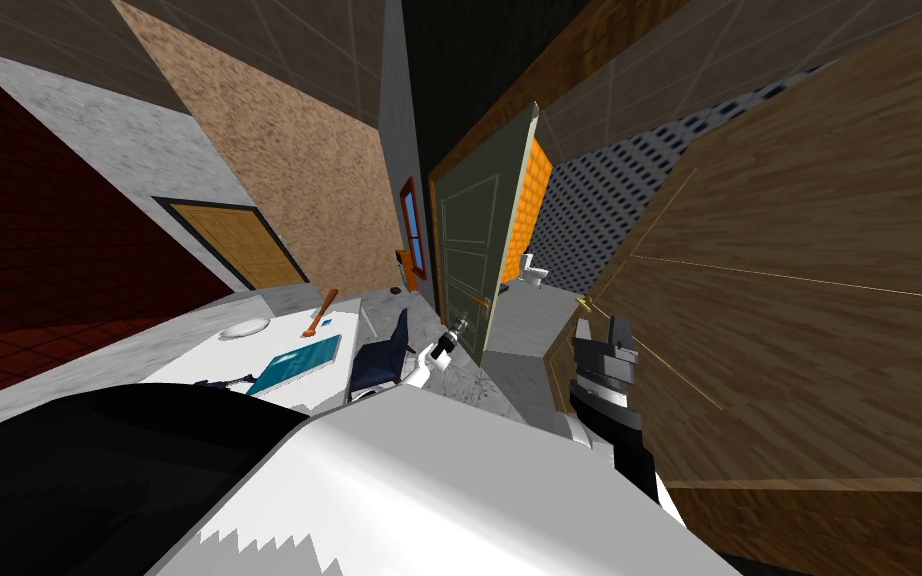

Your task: Push the door open

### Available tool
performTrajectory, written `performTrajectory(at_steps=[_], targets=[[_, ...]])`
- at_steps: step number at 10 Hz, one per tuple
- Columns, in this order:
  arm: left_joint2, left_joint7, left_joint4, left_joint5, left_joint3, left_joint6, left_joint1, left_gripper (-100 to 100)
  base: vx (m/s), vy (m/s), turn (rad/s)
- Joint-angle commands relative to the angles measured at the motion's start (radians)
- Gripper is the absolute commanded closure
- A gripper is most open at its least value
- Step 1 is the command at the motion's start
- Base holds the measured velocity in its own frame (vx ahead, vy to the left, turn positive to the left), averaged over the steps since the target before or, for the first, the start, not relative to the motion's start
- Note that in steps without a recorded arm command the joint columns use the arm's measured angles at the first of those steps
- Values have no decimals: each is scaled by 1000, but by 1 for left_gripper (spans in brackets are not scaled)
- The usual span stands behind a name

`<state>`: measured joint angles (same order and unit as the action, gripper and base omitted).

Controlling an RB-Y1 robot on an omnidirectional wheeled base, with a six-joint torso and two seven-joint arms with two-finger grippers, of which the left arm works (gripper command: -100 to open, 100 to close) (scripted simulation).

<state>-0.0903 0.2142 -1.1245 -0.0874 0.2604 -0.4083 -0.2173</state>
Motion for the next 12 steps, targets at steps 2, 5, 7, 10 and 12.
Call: performTrajectory(at_steps=[2,5,7,10,12], targets=[[0,0,0,0,0,0,0,-100,5,3,18],[-3,9,9,-2,19,9,-5,-100,8,2,12],[-3,9,9,-2,19,9,-5,-100,26,3,16],[-3,9,9,-2,19,9,-5,-100,-1,-1,-3],[-3,9,9,-2,19,9,-5,-100,3,-1,-8]])
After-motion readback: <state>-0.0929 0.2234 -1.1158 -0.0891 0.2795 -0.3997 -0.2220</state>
